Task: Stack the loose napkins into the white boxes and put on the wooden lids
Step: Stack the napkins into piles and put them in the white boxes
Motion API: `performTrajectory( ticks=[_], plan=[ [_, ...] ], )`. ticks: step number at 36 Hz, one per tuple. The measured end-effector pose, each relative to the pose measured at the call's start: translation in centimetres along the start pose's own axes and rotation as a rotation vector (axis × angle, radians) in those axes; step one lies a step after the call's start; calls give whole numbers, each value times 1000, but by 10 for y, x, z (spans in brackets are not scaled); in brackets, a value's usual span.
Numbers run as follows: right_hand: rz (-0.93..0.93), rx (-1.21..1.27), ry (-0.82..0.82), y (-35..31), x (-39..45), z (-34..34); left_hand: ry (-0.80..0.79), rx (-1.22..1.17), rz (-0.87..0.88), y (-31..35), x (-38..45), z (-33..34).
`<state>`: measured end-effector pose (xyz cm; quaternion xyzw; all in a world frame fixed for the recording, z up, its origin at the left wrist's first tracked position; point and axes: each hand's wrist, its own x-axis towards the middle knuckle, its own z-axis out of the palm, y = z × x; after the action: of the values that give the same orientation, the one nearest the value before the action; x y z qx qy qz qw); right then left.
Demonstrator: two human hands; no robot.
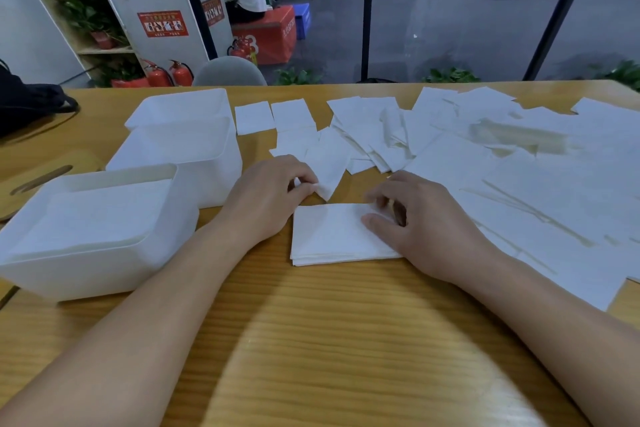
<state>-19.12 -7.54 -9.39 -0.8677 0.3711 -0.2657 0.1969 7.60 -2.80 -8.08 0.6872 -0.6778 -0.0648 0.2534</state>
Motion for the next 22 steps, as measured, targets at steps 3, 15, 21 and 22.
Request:
performTrajectory(
  ticks=[3, 15, 21, 22],
  plan=[
    [9, -13, 91, -1, 2, -3, -24, -129, 21, 5, -2, -5],
    [-11, -119, 290, 6, 8, -11, -216, -266, 193, 21, -13, -15],
    [-57, -148, 307, 2, 8, -7, -220, -206, 201, 35, -18, -13],
    [-72, -146, 307, 1, 8, -7, -176, -188, 216, 36, -17, -10]
  ],
)
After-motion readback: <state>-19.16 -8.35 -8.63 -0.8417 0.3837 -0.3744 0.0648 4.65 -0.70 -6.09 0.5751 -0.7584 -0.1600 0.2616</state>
